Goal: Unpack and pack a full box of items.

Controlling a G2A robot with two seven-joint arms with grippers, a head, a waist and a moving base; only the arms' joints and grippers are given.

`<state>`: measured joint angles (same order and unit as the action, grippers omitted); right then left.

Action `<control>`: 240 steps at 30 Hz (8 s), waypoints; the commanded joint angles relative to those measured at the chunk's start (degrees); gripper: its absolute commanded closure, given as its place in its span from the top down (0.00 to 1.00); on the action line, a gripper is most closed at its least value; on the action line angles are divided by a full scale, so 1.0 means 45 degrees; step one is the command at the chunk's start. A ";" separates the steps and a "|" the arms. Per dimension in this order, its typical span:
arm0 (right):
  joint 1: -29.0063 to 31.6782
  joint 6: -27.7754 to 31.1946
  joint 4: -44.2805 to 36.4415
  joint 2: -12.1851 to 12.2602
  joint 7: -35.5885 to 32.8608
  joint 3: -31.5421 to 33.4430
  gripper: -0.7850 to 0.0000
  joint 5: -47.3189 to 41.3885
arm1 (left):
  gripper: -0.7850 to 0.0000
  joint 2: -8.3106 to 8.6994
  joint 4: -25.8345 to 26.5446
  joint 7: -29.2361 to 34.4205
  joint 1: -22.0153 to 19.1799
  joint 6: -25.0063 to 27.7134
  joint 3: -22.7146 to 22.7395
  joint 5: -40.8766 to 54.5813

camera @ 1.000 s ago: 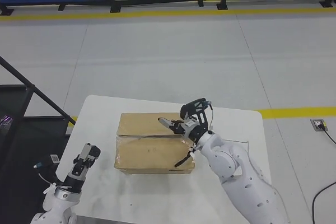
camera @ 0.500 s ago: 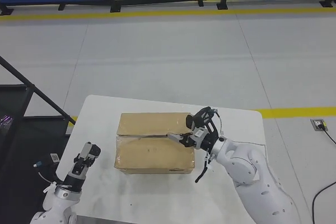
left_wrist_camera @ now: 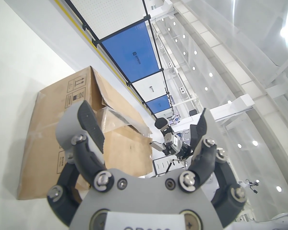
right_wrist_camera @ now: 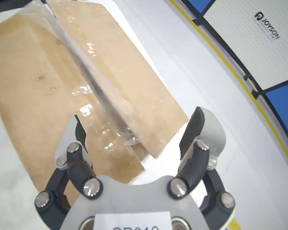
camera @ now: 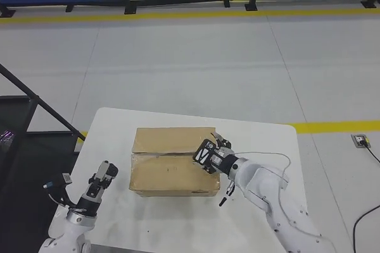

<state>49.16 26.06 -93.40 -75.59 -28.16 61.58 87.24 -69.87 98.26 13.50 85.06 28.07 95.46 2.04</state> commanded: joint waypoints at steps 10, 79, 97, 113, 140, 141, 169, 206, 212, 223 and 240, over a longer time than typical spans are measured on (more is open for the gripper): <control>0.0122 -0.1276 -0.0440 -0.0050 -0.0349 -0.0875 1.00 0.2627 | 1.00 -0.0020 0.0066 -0.0136 -0.0112 -0.0155 -0.0161 -0.0128; -0.3319 -0.1668 0.5009 -0.1531 0.1135 -0.0555 1.00 -0.0675 | 1.00 0.0012 -0.0188 0.0026 0.0041 0.0106 0.0142 0.0339; -0.4907 0.5062 0.8261 -0.1225 0.2705 0.0408 0.44 -0.3756 | 1.00 0.0007 -0.0199 0.0021 0.0005 0.0065 0.0100 0.0322; -0.5554 0.6766 0.9410 -0.1045 0.2277 0.0132 0.41 -0.4347 | 1.00 -0.0003 -0.0065 0.0084 -0.0118 -0.0089 -0.0105 0.0179; -0.4870 0.6338 0.7898 -0.0854 0.0229 -0.0152 0.00 -0.7301 | 1.00 0.0087 -0.0685 0.2188 -0.1319 0.0182 -0.0329 0.2174; -0.4702 0.6177 0.7587 -0.0808 -0.0060 -0.0091 0.00 -0.7479 | 1.00 0.0105 -0.0834 0.2496 -0.1487 0.0209 -0.0343 0.2338; -0.2254 0.2318 0.2692 0.0025 -0.4689 0.0677 0.00 -1.0438 | 1.00 0.0294 -0.4126 0.5825 -0.4403 0.0312 -0.1746 0.3161; -0.2516 0.1623 0.3220 0.0450 -0.4549 0.0439 0.38 -1.1039 | 1.00 0.0334 -0.4527 0.5578 -0.5120 -0.0063 -0.2808 0.3016; -0.2475 0.1575 0.3272 0.0531 -0.4586 0.0456 0.43 -1.1165 | 1.00 0.0334 -0.4626 0.5555 -0.5223 -0.0061 -0.2965 0.3008; -0.1076 0.1020 0.1957 0.0831 -0.1206 0.1696 0.67 -0.9788 | 1.00 0.0352 -0.4691 0.5544 -0.5309 -0.0013 -0.3109 0.3054; -0.3623 0.5503 0.3510 0.0566 -0.4274 -0.1980 0.00 -1.1236 | 1.00 0.0385 -0.4697 0.5474 -0.5393 -0.0022 -0.3261 0.3111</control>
<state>33.81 53.18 -78.25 -72.85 -45.58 53.87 36.21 -68.15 77.15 38.14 60.82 28.01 80.84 16.07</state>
